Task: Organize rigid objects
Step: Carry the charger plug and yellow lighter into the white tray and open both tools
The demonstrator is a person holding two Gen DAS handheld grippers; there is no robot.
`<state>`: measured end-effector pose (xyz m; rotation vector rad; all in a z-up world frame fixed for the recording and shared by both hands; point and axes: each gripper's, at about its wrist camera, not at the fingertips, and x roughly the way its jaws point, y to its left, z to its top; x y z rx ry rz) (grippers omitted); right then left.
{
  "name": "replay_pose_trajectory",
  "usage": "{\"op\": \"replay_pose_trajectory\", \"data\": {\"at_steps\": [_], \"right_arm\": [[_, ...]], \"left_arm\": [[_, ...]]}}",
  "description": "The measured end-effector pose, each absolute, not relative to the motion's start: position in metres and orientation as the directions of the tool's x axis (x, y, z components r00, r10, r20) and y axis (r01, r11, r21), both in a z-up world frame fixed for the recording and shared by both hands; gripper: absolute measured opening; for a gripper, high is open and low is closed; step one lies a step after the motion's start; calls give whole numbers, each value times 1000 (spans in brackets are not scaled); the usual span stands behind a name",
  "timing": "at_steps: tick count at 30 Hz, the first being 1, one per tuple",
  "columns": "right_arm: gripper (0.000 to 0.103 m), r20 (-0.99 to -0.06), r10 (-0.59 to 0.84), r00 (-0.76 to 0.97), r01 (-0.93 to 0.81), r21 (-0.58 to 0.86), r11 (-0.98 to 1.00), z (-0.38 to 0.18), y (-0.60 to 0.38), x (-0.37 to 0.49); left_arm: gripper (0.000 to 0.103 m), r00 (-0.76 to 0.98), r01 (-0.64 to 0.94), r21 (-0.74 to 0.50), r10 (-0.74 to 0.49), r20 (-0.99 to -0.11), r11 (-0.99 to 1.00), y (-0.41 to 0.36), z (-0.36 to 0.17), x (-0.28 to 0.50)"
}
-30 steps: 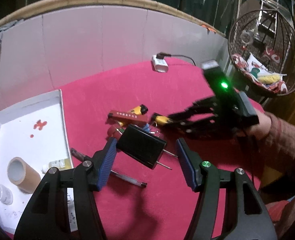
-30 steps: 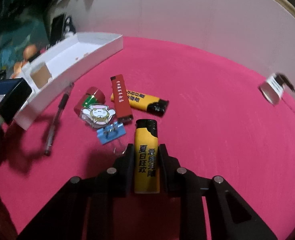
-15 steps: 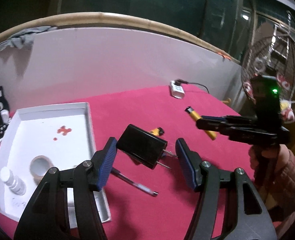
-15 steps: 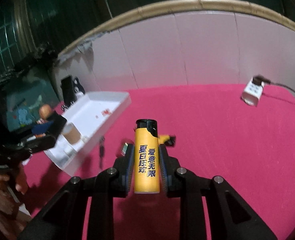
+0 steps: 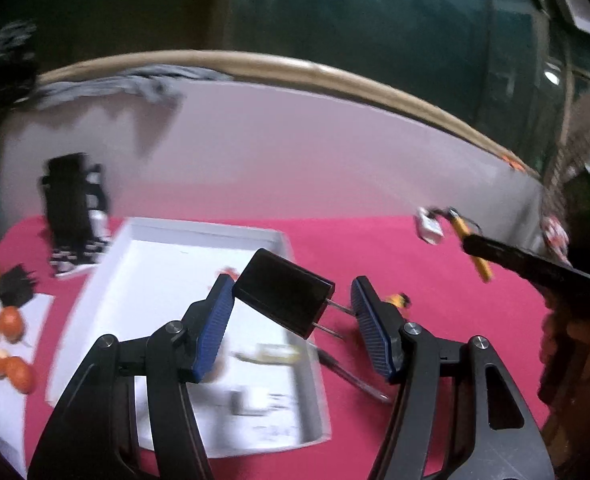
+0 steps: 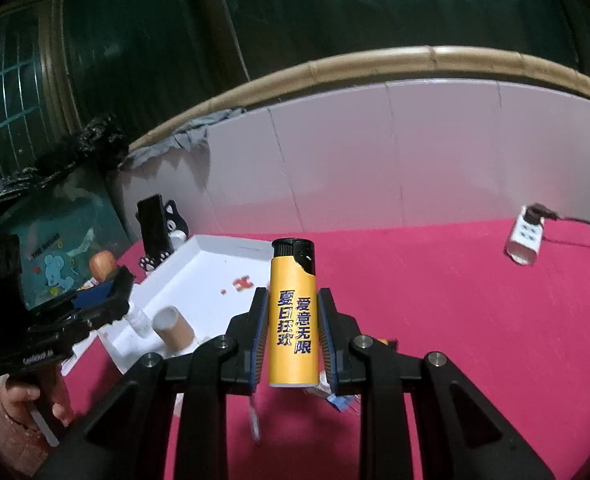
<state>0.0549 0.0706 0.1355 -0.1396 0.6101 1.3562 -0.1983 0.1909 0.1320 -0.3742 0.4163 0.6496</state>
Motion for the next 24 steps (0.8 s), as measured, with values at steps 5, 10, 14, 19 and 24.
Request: {"op": "replay_pose_trajectory", "data": {"at_steps": [5, 10, 14, 19, 24], "right_arm": [[23, -469, 881, 65, -951, 238, 197, 145, 84, 42], [23, -477, 878, 39, -961, 224, 164, 149, 101, 24], [23, -490, 871, 18, -965, 218, 143, 148, 116, 12], [23, -520, 854, -19, -965, 234, 121, 142, 141, -1], [23, -570, 819, -68, -955, 274, 112, 126, 168, -10]], "left_arm": [[61, 678, -719, -257, 573, -460, 645, 219, 136, -243], [61, 627, -773, -270, 627, -462, 574, 237, 135, -270], [61, 605, -792, -276, 637, -478, 545, 248, 126, -277], [61, 587, -802, -260, 630, -508, 538, 260, 116, -269], [61, 562, -813, -225, 622, -545, 537, 279, 106, -247]]}}
